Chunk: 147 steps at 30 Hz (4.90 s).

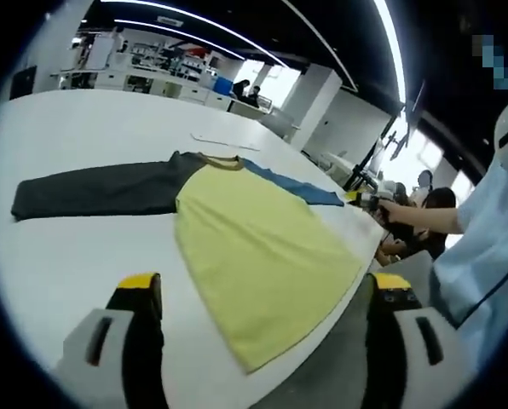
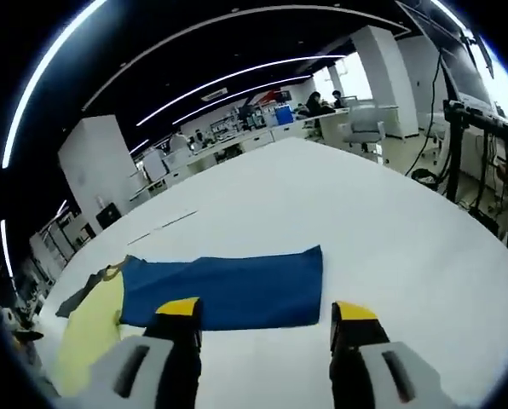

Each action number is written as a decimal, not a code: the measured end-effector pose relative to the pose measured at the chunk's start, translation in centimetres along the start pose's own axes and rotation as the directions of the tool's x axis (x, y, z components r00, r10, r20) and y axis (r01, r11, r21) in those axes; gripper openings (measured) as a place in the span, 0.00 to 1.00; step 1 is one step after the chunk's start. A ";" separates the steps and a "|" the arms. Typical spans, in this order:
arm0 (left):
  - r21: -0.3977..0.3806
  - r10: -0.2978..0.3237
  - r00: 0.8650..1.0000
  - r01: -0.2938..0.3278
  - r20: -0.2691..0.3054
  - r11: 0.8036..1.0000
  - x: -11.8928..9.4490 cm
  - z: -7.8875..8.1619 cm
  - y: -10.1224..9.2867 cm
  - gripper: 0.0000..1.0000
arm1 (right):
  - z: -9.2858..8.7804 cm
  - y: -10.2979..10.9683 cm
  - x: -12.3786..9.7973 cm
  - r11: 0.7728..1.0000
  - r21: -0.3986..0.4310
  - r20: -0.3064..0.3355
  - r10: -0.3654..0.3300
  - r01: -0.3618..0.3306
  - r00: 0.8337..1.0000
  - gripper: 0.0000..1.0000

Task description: Fold the garment on the visible template until the final outline fits inside the template.

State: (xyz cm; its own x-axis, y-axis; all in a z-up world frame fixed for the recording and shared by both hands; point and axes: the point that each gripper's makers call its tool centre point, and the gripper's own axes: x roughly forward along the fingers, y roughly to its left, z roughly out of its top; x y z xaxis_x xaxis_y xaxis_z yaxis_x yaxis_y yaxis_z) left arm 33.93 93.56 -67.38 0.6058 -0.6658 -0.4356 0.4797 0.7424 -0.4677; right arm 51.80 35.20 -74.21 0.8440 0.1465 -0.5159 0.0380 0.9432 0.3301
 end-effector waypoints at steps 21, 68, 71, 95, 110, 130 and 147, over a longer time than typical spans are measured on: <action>-0.052 -0.009 1.000 0.010 0.021 0.999 0.0 -0.7 -1.0 0.95 | -0.6 -4.4 1.3 0.989 0.066 0.009 -0.131 0.130 0.991 0.00; 0.110 0.055 0.997 -0.049 -0.049 0.993 -1.4 -3.4 1.6 0.94 | 3.3 40.9 1.3 0.706 -0.013 -0.013 0.708 -0.708 0.706 0.00; 0.095 0.061 0.997 -0.057 -0.038 0.994 -1.7 -3.5 1.8 0.93 | 2.9 42.9 1.7 0.682 -0.015 -0.025 0.731 -0.731 0.682 0.00; 0.034 0.084 0.996 -0.083 -0.037 0.996 -2.2 -5.4 2.7 0.92 | -9.7 50.1 8.5 0.667 -0.099 -0.285 0.692 -0.739 0.663 0.00; 0.012 0.099 0.995 -0.099 -0.022 0.995 -2.4 -5.5 2.9 0.92 | -12.6 52.1 8.3 0.600 -0.109 -0.359 0.720 -0.793 0.594 0.00; 0.038 0.115 0.993 -0.115 0.005 0.993 -2.1 -4.4 3.4 0.87 | -12.1 51.7 6.8 0.532 -0.218 -0.374 0.729 -0.818 0.574 0.00; 0.042 0.121 0.990 -0.124 0.068 0.991 -1.1 -1.5 4.8 0.85 | -8.7 45.5 2.9 0.522 -0.307 -0.356 0.712 -0.796 0.605 0.16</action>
State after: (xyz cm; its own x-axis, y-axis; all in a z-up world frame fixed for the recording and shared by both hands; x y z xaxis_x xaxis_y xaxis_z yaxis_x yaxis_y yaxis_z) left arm 34.66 97.76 -70.34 0.7011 -0.5647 -0.4355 0.4272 0.8216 -0.3775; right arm 51.36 81.16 -67.58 0.3471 0.8667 -0.3583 -0.8160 0.4674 0.3401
